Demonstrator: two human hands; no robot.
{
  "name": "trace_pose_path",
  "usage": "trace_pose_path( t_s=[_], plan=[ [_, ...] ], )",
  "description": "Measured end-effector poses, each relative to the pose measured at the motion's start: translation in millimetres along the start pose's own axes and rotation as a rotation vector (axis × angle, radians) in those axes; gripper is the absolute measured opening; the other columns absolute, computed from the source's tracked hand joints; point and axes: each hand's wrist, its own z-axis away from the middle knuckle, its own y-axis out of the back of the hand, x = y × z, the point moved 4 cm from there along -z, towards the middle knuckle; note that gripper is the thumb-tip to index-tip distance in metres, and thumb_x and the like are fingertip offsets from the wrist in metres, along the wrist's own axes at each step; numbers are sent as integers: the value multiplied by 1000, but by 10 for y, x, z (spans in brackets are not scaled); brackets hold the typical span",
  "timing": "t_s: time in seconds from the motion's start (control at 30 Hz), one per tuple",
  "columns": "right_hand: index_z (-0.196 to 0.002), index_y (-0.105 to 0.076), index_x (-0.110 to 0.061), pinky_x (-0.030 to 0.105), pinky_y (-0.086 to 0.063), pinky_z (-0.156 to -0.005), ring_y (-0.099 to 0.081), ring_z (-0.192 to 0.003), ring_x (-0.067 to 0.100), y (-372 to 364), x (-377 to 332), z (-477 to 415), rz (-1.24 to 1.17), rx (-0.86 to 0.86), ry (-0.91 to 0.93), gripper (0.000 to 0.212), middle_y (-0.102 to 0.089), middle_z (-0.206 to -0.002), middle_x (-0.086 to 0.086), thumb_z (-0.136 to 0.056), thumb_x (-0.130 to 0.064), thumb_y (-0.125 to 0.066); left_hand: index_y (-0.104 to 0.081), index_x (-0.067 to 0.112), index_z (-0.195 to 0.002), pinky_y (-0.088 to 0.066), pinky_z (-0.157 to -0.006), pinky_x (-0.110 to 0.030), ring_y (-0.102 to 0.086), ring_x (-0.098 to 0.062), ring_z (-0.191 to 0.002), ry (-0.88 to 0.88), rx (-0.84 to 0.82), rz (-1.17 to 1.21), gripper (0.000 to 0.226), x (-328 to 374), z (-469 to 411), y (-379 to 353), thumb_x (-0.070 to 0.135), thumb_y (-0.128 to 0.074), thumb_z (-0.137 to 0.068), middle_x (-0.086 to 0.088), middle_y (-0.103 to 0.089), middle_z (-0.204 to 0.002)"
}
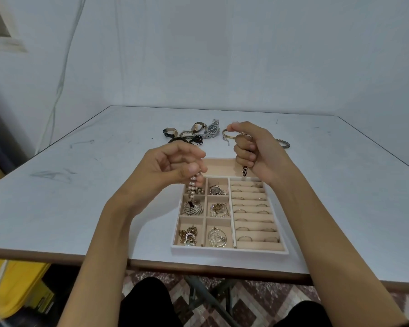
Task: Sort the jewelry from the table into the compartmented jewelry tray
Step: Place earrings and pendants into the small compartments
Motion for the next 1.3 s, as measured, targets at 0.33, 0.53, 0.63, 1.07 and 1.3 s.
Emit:
trace_pose_path(
  t_s=[0.33,0.53,0.63,1.07,1.3],
  plan=[
    [-89,-61,-10,25,-11,-42,-16,-39,9,-2,5,1,29,-1,-14,10,-20,-50,-5,-90,-19,-57,-65,12,-100,-53,-78,-20,-71,-16,-81,51,-10,-154,23,-54,85,-5,9,-66,-78,-4,-74,-87],
    [-88,-61,-10,24,-12,-41,-17,-39,9,-3,5,1,46,-6,-19,10,-20,-50,-5,-90,-20,-58,-67,15,-99,-53,-78,-21,-70,-16,-85,60,7,-207,24,-52,100,-5,15,-70,-74,-5,-74,-85],
    [-88,-62,-10,24,-12,-41,-16,-40,10,-6,-3,9,44,-9,-17,10,-19,-52,-4,-89,-19,-58,-70,19,-95,-53,-78,-24,-70,-23,-82,66,12,-222,23,-53,107,4,18,-76,-73,-6,-74,-84],
    [-86,-63,-10,22,-15,-38,-16,-41,10,-19,-15,20,74,-14,-15,11,-20,-53,-4,-89,-19,-59,-72,24,-92,-41,-96,-47,-56,-42,-91,92,1,-331,30,-120,120,64,38,-78,-67,-4,-73,-76],
    [-85,-62,-10,25,-12,-41,-16,-42,11,-22,-14,26,94,-14,-17,11,-21,-52,-4,-89,-20,-59,-71,21,-95,-38,-82,-26,-57,-33,-90,126,-26,-413,25,-159,106,48,21,-81,-72,1,-75,-79]
  ],
)
